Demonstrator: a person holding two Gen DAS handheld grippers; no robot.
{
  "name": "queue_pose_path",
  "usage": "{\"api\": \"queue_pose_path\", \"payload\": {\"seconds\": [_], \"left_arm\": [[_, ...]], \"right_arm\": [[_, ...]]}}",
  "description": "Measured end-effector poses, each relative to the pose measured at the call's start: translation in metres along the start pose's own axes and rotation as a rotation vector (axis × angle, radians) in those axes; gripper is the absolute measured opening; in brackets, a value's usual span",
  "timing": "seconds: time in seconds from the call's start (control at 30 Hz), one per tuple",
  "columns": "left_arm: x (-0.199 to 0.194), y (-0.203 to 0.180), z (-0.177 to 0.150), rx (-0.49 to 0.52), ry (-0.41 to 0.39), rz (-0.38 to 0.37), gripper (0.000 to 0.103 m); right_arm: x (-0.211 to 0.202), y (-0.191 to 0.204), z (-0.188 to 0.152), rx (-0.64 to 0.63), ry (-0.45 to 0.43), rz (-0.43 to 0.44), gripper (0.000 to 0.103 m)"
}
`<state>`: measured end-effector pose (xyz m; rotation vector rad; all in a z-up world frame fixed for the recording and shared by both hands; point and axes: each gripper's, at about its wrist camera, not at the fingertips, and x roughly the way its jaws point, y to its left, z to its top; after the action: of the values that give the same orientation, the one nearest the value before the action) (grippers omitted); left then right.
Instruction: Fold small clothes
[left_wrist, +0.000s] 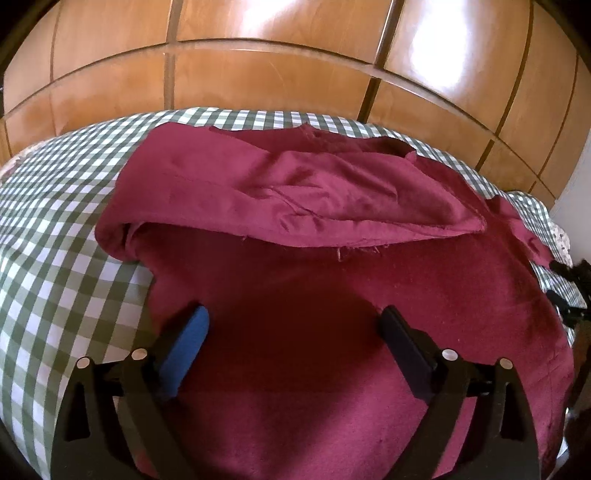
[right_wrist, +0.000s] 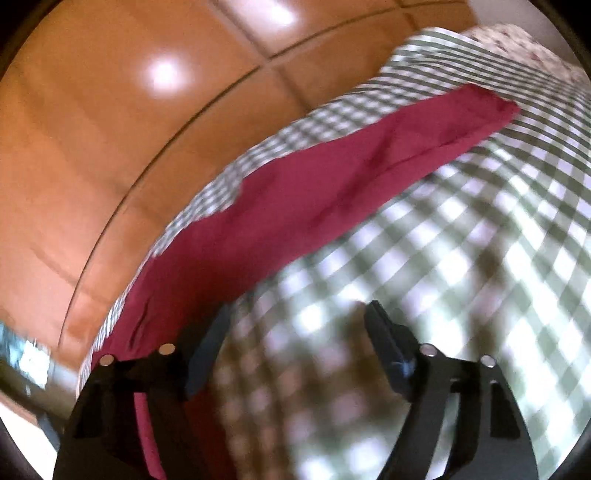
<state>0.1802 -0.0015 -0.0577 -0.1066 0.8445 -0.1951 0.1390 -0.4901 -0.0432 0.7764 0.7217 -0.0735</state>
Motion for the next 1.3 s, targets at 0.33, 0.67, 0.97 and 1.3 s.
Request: {"api": "queue_pose_path", "payload": {"seconds": [0.33,0.67,0.97,1.3], "left_arm": [[0.006,-0.005,0.0,0.019,0.02,0.003,0.099],[0.01,-0.005,0.001,0.016,0.022,-0.005,0.099],[0.009,-0.004,0.001,0.01,0.018,-0.016,0.099],[0.008,-0.002,0.001,0.0,0.011,-0.031,0.099]], "right_arm": [[0.016,-0.06,0.063,0.264,-0.146,0.012,0.072],[0.035,-0.098,0.1,0.379,-0.136,-0.029,0.007],[0.018,-0.126,0.123,0.333,-0.203,-0.213,0.006],[0.001,-0.025,0.127,0.023,-0.269,-0.139,0.006]]}}
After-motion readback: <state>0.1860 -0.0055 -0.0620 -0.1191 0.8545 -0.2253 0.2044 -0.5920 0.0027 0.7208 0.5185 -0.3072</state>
